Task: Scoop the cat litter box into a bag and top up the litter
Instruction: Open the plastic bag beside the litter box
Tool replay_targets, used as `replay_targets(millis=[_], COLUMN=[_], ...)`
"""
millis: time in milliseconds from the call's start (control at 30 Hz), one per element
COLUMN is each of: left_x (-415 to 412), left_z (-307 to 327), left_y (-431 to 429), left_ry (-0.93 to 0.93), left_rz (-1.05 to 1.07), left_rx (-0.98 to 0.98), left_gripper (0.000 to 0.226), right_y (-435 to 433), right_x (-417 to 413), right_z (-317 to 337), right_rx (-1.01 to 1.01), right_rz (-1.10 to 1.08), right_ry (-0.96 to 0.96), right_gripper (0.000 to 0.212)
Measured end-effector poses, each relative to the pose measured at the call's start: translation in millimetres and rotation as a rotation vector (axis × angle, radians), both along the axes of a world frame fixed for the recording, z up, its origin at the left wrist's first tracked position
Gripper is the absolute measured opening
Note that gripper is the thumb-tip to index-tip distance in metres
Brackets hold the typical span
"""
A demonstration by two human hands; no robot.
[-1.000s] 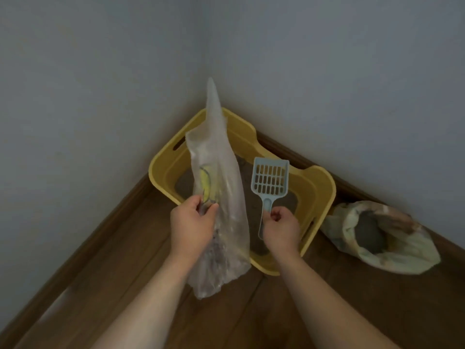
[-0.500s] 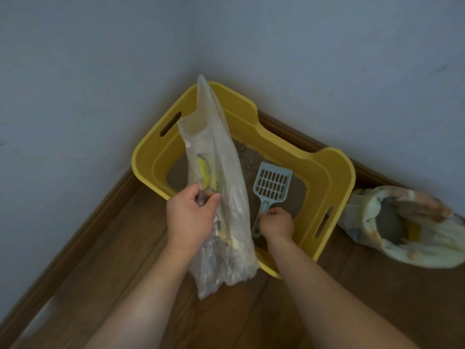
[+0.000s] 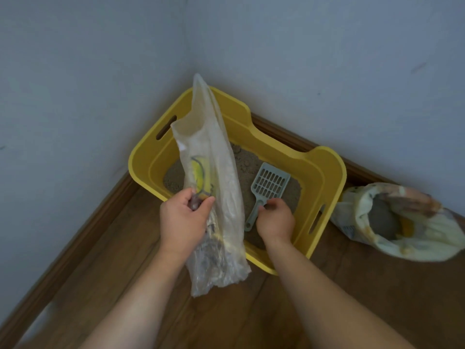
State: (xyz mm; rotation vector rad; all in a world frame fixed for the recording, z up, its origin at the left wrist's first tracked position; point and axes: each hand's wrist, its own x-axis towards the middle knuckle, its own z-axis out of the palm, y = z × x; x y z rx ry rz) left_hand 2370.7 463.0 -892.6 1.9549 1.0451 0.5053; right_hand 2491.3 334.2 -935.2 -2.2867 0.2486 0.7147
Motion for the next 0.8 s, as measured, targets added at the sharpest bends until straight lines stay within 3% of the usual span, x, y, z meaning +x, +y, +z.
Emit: replay_targets(millis=[167,400,600,800], left_x=[-5.9,-23.3,-61.0,-110.7], left_z=[15.6,65.1,108.4,142.1], left_y=[-4.6,1.9,15.5,15.4], left_ry=[-0.003,-0.047,-0.074,-0.145], left_rz=[-0.019,-0.045,-0.040,0.039], left_rx=[0.015,0.099,0.220,0.224], left_gripper=[0.032,0.036,0.034,0.031], right_y=[-6.4,-0.7,27.3,73.8], right_x=[-8.2,-20.9,-48.2,-80.5], right_z=[22.7,88.2,150.7,207.9], right_rx=[0.133,0.356,0.648,0.837], right_rz=[0.024,0.216,0.345,0.456], right_ry=[-0.064,-0.209,-0.246,-0.262], right_gripper=[0.030,0.030,0.031,0.018])
